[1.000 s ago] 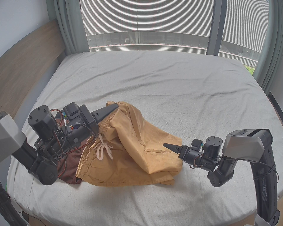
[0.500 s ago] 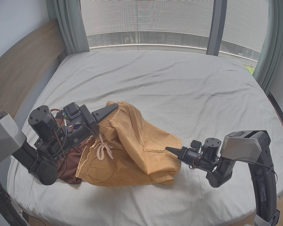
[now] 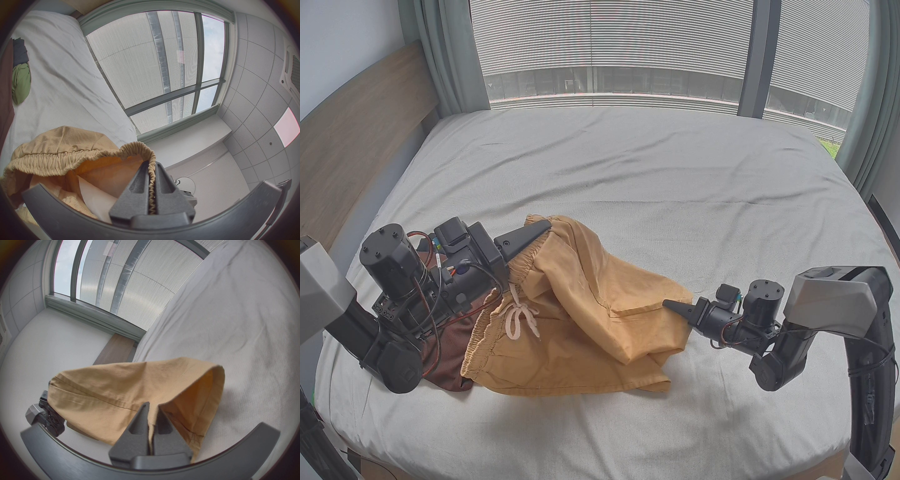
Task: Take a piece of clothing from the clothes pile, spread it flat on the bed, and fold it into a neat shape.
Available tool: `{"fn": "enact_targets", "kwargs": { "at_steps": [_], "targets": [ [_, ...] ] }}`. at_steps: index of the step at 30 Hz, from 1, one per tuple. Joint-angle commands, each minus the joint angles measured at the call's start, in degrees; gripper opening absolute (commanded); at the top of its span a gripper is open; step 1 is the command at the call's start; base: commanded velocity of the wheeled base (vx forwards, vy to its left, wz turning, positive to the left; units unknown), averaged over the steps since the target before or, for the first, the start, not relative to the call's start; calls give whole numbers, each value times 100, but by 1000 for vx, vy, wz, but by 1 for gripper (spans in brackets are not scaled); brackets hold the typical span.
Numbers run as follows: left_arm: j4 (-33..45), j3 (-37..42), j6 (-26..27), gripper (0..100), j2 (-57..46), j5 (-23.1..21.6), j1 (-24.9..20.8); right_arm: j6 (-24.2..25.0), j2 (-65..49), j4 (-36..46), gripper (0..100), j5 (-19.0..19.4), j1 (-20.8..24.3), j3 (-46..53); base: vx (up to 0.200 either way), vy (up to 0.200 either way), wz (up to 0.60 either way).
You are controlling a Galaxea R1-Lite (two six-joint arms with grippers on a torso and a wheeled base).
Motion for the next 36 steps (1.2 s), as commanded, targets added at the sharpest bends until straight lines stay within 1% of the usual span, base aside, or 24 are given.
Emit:
{"fn": "enact_targets", "kwargs": {
  "at_steps": [1, 3, 5, 8, 10, 13, 18, 19, 21, 22, 24, 28, 36],
  "targets": [
    [-1, 8, -3, 0, 10, -1, 2, 7, -804, -3, 0, 121, -199, 290, 0, 0, 0],
    [-1, 8, -3, 0, 10, -1, 2, 7, -892, -3, 0, 174, -260, 334, 0, 0, 0],
    [-1, 25, -3, 0, 10, -1, 2, 7, -1050, -3, 0, 271, -419, 422, 0, 0, 0],
    [-1, 78, 59, 0, 1, -1, 11, -1, -1165, -3, 0, 288, -498, 528, 0, 0, 0],
    [-1, 219, 437, 0, -17, -10, 11, -1, -1437, -3, 0, 306, -506, 747, 0, 0, 0],
    [-1, 227, 736, 0, -43, -45, 2, 7, -1709, -3, 0, 385, -498, 800, 0, 0, 0],
    [8, 236, 903, 0, -87, -142, 38, 7, -1991, 14, 0, 411, -454, 800, 0, 0, 0],
    [-1, 333, 1008, 0, -148, -194, 152, 7, -2175, 14, 0, 411, -427, 906, 0, 0, 0],
    [-1, 368, 1043, 0, -166, -230, 222, 7, -2210, 6, 0, 420, -436, 950, 0, 0, 0],
    [-1, 421, 1158, 0, -166, -318, 345, 7, -2246, 6, 0, 447, -445, 993, 0, 0, 0],
    [-1, 421, 1263, 0, -210, -361, 407, -1, -2263, 6, 0, 455, -471, 1002, 0, 0, 0],
    [8, 421, 1289, 0, -333, -353, 442, -1, -2333, 6, 0, 455, -524, 993, 0, 0, 0],
    [8, 421, 1316, 0, -307, -282, 433, 7, -2711, 41, 0, 473, -823, 985, 0, 0, 0]
  ]
}}
